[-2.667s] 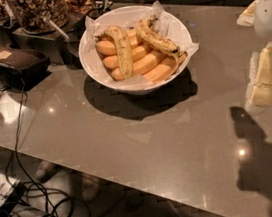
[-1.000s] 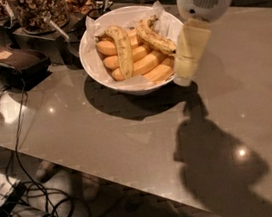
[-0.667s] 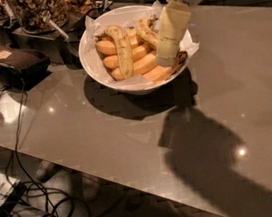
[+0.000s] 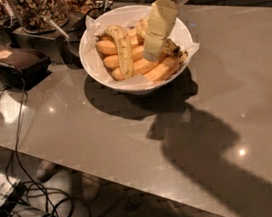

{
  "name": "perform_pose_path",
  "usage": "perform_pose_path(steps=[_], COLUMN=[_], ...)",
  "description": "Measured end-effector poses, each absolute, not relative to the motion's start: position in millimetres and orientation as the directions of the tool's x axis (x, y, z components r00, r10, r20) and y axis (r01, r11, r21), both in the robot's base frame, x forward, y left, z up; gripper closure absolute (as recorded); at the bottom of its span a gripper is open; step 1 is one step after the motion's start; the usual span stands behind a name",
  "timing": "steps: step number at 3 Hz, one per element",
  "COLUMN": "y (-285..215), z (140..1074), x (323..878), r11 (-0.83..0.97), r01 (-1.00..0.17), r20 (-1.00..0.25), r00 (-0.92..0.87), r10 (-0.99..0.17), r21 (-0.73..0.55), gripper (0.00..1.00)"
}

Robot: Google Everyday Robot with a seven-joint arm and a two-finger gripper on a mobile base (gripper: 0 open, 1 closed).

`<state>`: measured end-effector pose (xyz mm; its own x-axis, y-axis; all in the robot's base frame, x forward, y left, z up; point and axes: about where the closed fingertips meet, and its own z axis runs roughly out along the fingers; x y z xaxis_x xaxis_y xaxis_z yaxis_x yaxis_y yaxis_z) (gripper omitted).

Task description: Pick banana from white bowl

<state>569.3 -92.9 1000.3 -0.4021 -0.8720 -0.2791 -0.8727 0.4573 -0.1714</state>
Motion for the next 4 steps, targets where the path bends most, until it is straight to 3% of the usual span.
perform_pose_path(steps=[4], y=[-80], z=[976], x=[626], r11=[0.58], r01=[-0.813], r20=[-0.338], r00=[-0.531], r10=[-0.777], r21=[-0.056], gripper=[0.0])
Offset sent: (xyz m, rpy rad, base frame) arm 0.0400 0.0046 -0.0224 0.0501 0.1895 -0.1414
